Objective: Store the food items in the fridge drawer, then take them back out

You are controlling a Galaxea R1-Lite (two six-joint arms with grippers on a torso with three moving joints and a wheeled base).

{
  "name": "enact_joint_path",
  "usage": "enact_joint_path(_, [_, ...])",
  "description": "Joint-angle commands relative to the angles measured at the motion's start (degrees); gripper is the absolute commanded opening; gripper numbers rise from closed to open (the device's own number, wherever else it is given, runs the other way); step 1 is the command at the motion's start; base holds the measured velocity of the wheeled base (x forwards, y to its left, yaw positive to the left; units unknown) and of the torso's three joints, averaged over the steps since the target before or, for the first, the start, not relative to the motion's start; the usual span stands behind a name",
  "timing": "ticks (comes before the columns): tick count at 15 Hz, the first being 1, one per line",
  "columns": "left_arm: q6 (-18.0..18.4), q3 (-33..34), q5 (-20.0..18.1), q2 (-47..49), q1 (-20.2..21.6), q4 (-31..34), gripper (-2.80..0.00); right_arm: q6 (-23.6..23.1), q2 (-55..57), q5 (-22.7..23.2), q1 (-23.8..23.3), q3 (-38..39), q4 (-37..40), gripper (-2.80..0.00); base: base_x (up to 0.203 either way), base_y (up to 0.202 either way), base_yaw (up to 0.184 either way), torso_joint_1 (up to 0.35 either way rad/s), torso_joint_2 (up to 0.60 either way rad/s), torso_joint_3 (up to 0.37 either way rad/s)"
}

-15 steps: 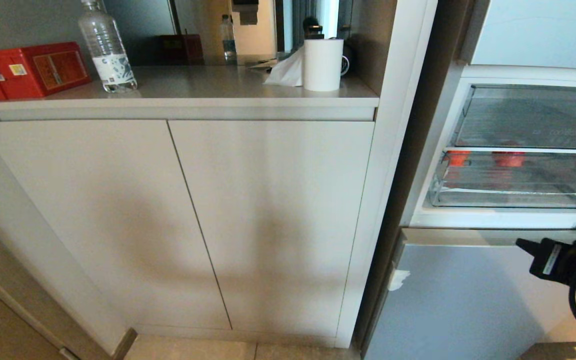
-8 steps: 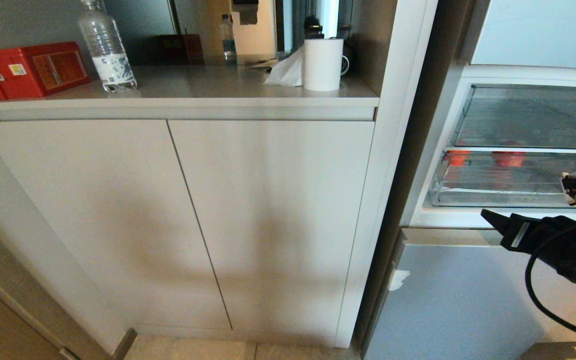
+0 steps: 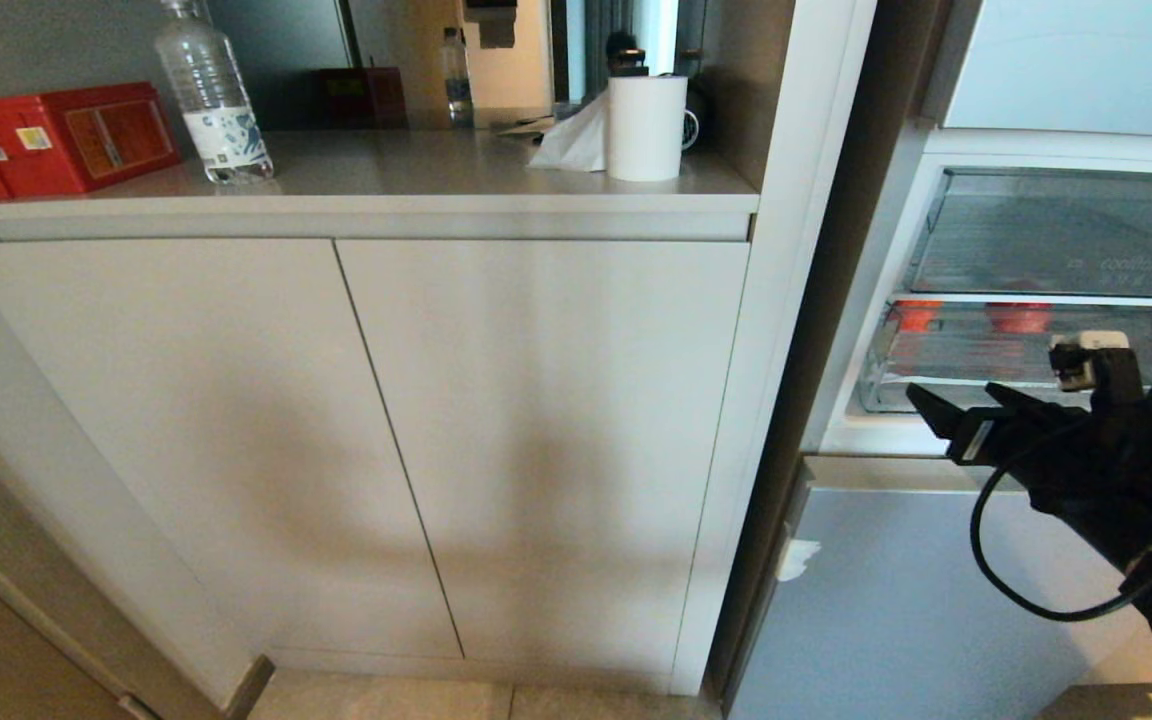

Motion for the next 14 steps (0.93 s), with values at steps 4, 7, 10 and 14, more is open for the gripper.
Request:
enact_joint_path(4, [0.0,0.0,0.0,0.0,0.0,0.0,-2.80,0.1,7.0,-0.2,-0.4,-6.5,-0.5,0.00,0.000,0.000,0.000,0.000,0.00,0.000])
enact_joint_path(7, [0.0,0.0,0.0,0.0,0.0,0.0,-2.80,0.2,8.2,-0.1,-1.6,-9.1,-0.5,0.00,0.000,0.000,0.000,0.000,0.00,0.000])
enact_joint_path(10, [0.0,0.0,0.0,0.0,0.0,0.0,-2.80,0.6,8.8,-0.1,-1.9,-11.7,-0.4,0.00,0.000,0.000,0.000,0.000,0.00,0.000])
enact_joint_path(14, [0.0,-0.1,0.0,0.0,0.0,0.0,-2.80,0.8,11.2,-0.1,-1.8,-15.2,-0.3,0.00,0.000,0.000,0.000,0.000,0.00,0.000])
